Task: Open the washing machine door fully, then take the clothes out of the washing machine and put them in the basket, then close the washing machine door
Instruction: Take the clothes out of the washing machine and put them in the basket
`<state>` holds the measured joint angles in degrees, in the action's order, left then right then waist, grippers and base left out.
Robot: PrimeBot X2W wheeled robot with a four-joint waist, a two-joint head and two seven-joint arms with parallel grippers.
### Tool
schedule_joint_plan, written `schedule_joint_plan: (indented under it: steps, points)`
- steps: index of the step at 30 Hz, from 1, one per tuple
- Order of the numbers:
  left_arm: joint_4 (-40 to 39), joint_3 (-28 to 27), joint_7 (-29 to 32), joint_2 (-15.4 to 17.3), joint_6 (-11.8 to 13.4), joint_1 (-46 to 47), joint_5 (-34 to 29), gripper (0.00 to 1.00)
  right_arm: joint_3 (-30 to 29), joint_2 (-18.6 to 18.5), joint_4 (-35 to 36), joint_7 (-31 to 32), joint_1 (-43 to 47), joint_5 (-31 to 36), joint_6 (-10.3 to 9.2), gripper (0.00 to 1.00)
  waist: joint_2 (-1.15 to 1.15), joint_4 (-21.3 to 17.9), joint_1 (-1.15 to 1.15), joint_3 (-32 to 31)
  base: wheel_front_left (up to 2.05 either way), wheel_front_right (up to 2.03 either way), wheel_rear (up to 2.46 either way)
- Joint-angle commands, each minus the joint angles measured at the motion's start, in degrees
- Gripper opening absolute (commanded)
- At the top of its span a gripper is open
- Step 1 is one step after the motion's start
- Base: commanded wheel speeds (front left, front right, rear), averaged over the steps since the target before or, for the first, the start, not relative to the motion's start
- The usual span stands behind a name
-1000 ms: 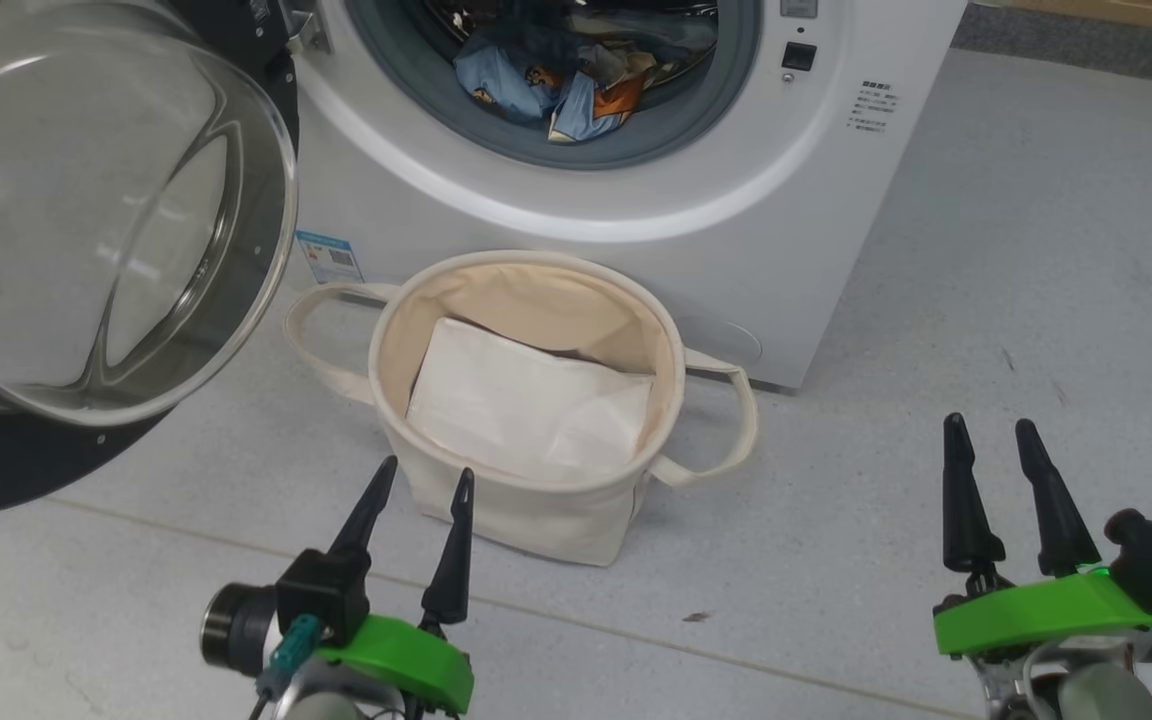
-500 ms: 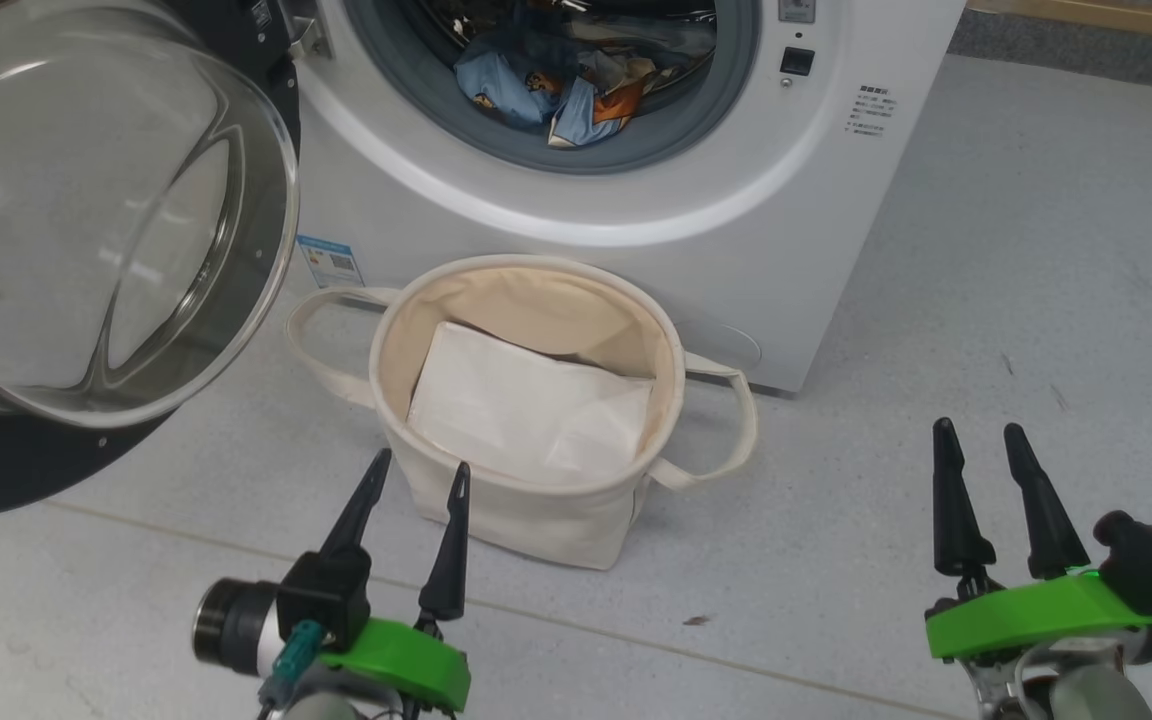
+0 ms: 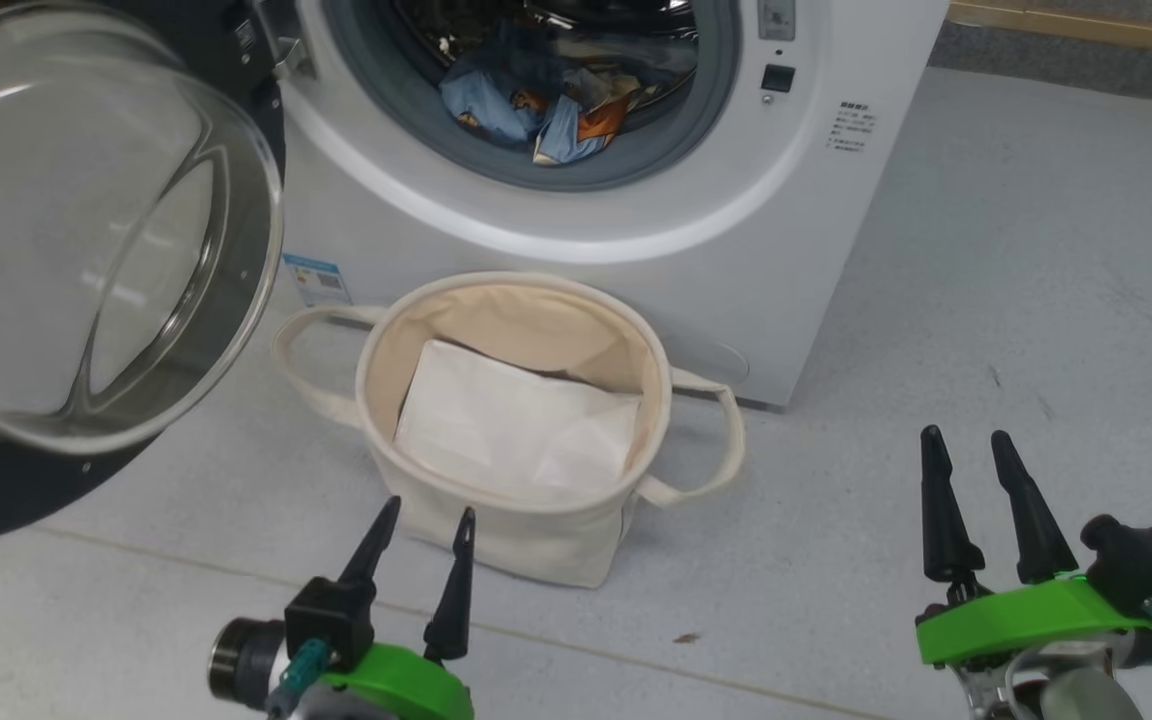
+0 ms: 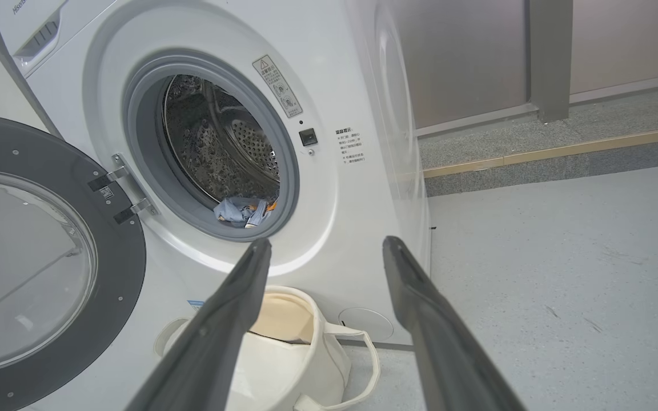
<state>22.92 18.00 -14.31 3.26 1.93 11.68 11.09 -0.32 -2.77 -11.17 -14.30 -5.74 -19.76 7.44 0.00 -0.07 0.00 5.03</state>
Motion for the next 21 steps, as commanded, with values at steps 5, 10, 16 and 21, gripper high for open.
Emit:
schedule_joint_plan:
  steps: [5, 10, 16, 21]
  points:
    - [-1.4, -1.4, -0.7, -0.3, -0.2, 2.2, -0.3, 1.00, 1.8, -0.1, 1.6, -0.7, -2.5, -0.3, 0.05, 1.00, 0.00, 0.1, 0.00, 0.4, 2.17, -1.60, -0.57]
    - [-3.0, -2.5, -0.7, -0.3, 0.7, 2.9, -0.4, 1.00, 1.7, -0.1, 1.6, -0.7, -2.8, -0.4, 0.05, 1.00, 0.00, 0.3, 0.00, 1.2, 2.21, -1.97, -0.24]
    - [-4.5, -2.5, -0.7, -0.4, 0.6, 2.8, -2.4, 1.00, 2.2, -0.1, 1.5, -0.7, -3.1, -0.6, 0.05, 1.00, 0.00, 0.6, 0.00, 1.9, 1.52, -1.52, 0.00]
    - [-4.9, -2.1, -0.7, -0.4, 0.5, 2.7, -2.5, 1.00, 2.9, -0.1, 1.7, -0.7, -3.4, -0.6, 0.05, 1.00, 0.00, 0.8, 0.00, 2.8, 0.77, -0.77, 0.00]
